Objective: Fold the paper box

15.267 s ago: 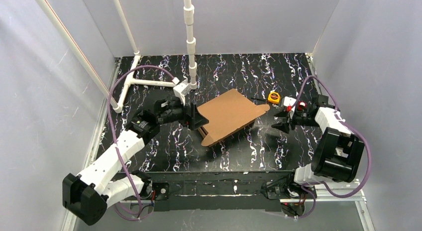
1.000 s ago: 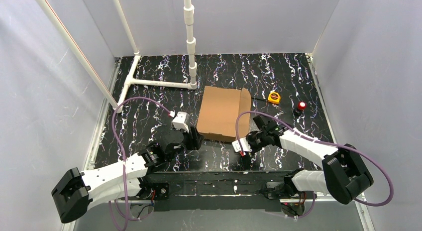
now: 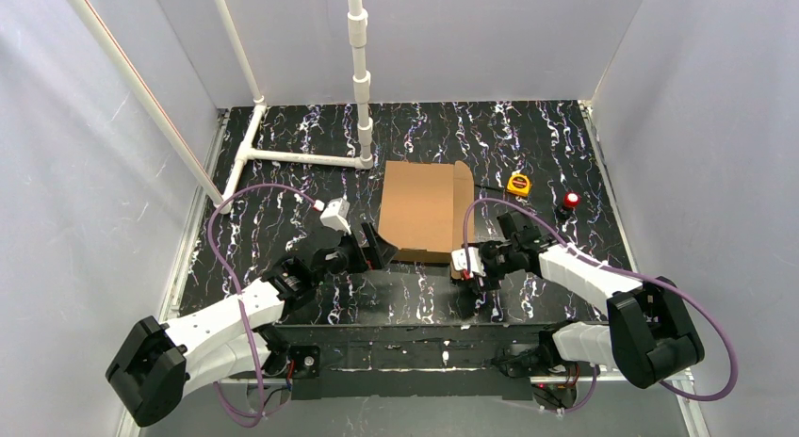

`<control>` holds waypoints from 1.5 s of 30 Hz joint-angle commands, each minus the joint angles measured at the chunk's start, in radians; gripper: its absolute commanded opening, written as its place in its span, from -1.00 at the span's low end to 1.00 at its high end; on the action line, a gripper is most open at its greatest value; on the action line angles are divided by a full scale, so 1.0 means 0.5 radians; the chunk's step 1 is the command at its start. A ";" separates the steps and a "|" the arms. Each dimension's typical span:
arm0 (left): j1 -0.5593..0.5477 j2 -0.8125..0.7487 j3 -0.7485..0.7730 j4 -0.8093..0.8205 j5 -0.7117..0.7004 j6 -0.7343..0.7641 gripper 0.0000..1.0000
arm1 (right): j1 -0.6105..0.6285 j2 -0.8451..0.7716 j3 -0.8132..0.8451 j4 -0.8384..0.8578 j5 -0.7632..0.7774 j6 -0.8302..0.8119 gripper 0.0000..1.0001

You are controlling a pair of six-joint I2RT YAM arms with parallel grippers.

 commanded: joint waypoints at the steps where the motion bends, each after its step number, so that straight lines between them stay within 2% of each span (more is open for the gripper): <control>1: 0.032 -0.045 -0.008 0.013 0.001 -0.050 0.97 | 0.040 -0.011 -0.055 0.001 -0.068 -0.165 0.42; 4: 0.038 -0.044 -0.005 0.014 -0.001 -0.051 0.97 | 0.094 0.021 -0.091 0.211 0.005 0.008 0.43; 10: 0.039 -0.036 -0.018 0.014 -0.003 -0.035 0.97 | 0.127 0.026 -0.102 0.387 0.115 0.156 0.09; 13: 0.062 0.007 0.005 0.015 0.037 0.055 0.97 | 0.124 0.023 -0.082 0.415 0.142 0.251 -0.07; 19: 0.255 0.235 0.081 0.019 0.267 0.084 0.97 | 0.098 0.008 -0.034 0.367 0.119 0.337 -0.34; 23: 0.340 0.408 0.199 0.020 0.367 0.131 0.97 | 0.090 0.011 -0.026 0.398 0.105 0.436 -0.45; 33: 0.464 0.710 0.376 0.073 0.473 0.158 0.97 | 0.043 0.013 0.002 0.549 0.180 0.735 -0.60; 45: 0.533 0.953 0.506 0.109 0.602 0.231 0.92 | 0.029 0.039 -0.014 0.701 0.251 0.894 -0.53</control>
